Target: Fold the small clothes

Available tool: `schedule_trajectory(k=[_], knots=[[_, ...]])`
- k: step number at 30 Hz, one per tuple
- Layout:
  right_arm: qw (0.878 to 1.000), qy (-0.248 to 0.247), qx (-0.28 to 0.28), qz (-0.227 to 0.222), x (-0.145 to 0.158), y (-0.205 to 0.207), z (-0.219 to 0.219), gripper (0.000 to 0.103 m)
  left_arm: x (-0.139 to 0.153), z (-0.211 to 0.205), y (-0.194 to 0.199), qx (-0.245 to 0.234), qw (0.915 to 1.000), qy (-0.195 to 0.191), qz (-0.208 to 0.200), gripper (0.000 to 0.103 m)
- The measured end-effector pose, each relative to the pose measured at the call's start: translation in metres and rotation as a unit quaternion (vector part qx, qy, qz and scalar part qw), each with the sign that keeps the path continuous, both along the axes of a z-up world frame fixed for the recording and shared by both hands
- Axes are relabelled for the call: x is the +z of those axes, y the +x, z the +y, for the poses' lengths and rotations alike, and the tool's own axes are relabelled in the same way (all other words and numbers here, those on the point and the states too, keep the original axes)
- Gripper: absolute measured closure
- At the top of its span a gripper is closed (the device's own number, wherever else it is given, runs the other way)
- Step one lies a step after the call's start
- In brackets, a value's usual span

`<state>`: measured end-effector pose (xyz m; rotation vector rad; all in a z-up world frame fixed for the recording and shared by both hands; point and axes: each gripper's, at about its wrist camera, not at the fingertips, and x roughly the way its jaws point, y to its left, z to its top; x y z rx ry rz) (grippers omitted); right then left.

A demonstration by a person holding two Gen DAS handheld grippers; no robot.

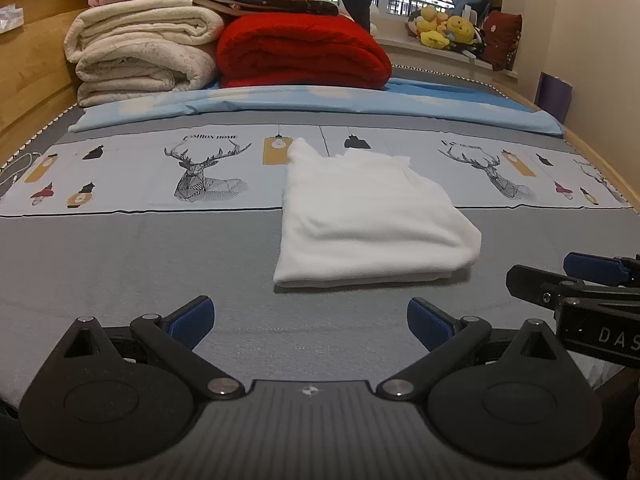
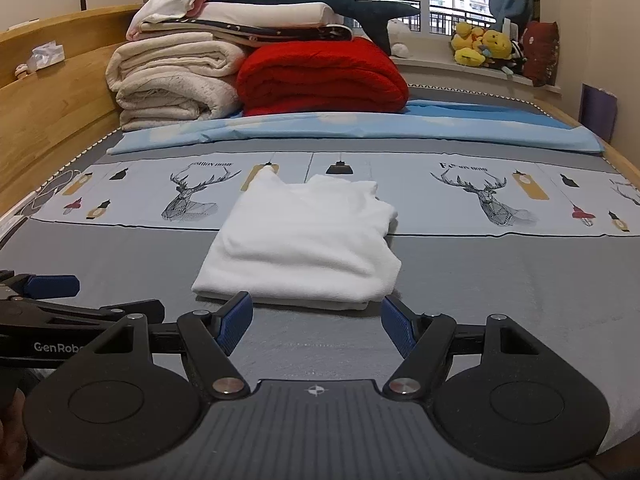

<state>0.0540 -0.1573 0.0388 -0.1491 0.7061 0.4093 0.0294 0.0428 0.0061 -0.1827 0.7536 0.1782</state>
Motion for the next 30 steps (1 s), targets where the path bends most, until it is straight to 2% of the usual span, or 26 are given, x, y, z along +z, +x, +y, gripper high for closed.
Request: schedule_trajectory(k=[30], knots=[[1.000, -0.009, 0.016, -0.003, 0.0009, -0.0029, 0.0022, 0.030, 0.0001, -0.0004, 0.0003, -0.007, 1.0000, -0.002, -0.002, 0.000]])
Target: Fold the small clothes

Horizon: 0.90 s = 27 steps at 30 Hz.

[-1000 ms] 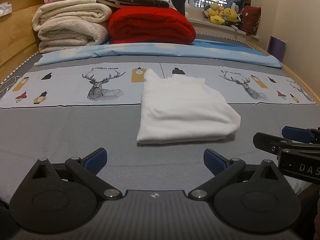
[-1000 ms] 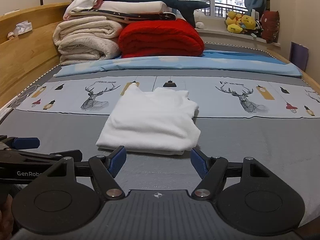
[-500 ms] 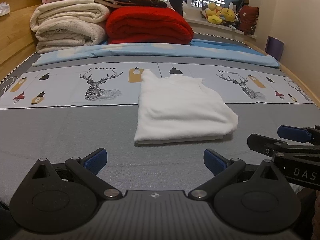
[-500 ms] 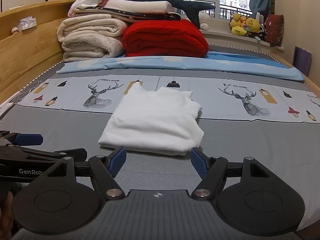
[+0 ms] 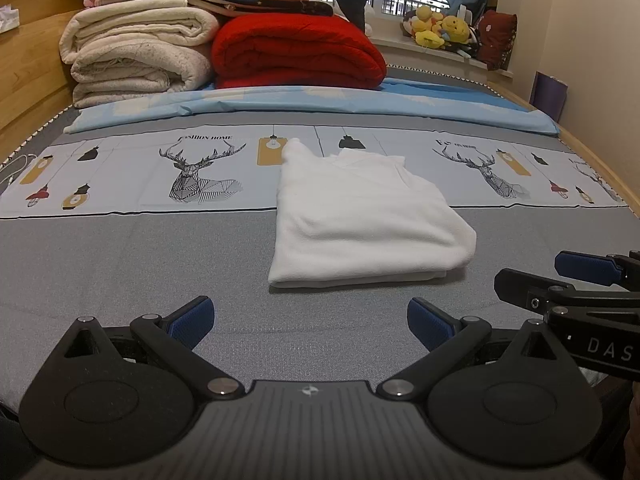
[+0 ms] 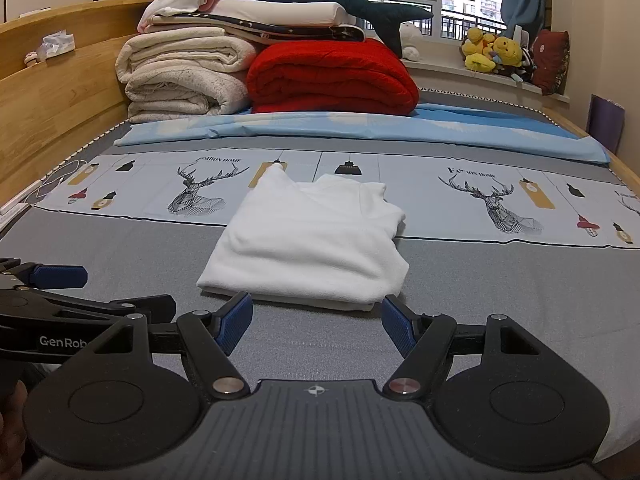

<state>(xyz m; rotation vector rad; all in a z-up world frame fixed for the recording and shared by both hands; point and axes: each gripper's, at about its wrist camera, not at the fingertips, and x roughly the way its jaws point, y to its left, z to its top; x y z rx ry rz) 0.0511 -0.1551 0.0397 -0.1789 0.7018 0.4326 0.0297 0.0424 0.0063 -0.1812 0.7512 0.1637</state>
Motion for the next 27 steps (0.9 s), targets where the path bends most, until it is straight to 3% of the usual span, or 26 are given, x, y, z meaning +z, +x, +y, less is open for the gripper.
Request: schedule_trajectory(k=[27], knots=[[1.000, 0.001, 0.000, 0.003, -0.0017, 0.0001, 0.0000, 0.030, -0.0004, 0.0013, 0.0013, -0.004, 1.0000, -0.001, 0.001, 0.000]])
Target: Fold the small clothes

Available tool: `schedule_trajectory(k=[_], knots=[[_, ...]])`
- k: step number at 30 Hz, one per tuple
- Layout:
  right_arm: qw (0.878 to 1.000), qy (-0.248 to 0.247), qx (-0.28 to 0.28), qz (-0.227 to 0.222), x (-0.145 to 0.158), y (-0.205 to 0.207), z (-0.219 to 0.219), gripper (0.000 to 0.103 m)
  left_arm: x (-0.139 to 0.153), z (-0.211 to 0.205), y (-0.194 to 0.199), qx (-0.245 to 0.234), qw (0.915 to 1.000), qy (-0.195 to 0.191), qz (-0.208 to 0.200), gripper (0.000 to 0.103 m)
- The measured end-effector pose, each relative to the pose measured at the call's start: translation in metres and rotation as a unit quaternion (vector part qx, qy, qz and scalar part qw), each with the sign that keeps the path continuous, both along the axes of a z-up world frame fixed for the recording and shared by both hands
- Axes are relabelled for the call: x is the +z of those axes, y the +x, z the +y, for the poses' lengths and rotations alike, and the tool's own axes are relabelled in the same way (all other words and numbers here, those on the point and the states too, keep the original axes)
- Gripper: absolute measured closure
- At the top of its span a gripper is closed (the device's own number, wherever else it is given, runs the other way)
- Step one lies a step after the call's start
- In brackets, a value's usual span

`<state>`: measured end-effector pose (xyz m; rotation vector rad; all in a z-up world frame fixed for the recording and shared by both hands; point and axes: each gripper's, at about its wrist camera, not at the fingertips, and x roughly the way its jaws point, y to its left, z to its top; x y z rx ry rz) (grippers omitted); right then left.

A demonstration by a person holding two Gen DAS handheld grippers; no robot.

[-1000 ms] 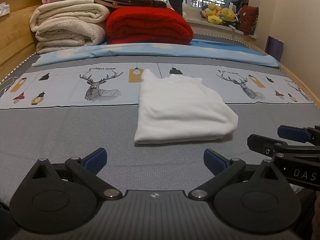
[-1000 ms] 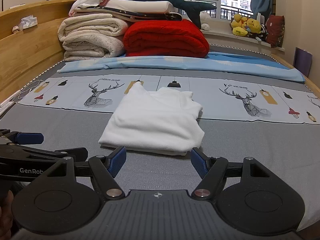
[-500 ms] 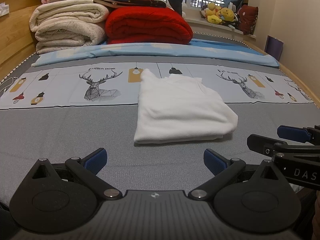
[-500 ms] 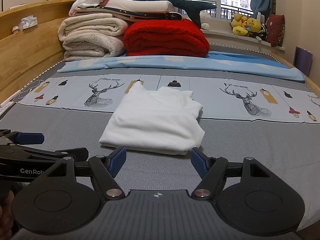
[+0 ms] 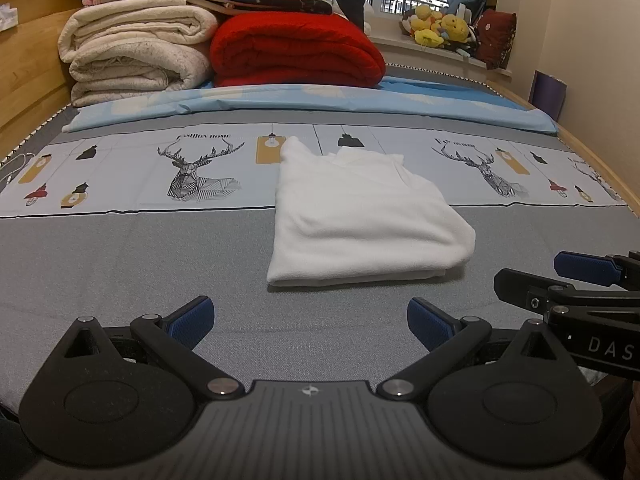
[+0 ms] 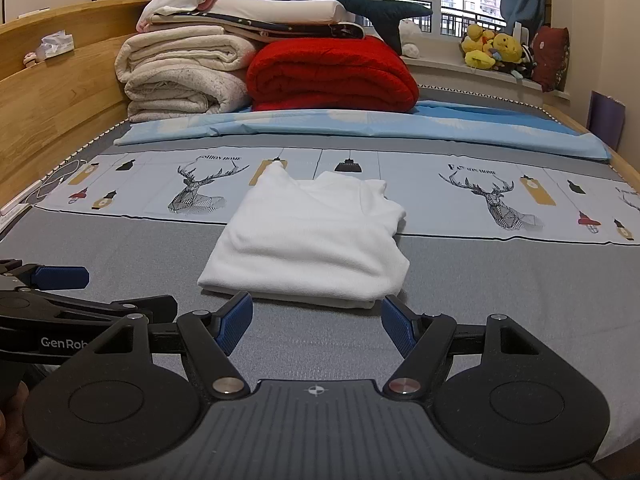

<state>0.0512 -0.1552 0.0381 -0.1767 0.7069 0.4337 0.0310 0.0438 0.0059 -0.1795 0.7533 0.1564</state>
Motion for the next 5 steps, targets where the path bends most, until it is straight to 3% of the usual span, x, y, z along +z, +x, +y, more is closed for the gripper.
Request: schedule_trajectory(k=[5], knots=[[1.000, 0.000, 0.000, 0.000, 0.0003, 0.0003, -0.0004, 0.030, -0.0012, 0.0002, 0.0005, -0.001, 1.0000, 0.000, 0.000, 0.000]])
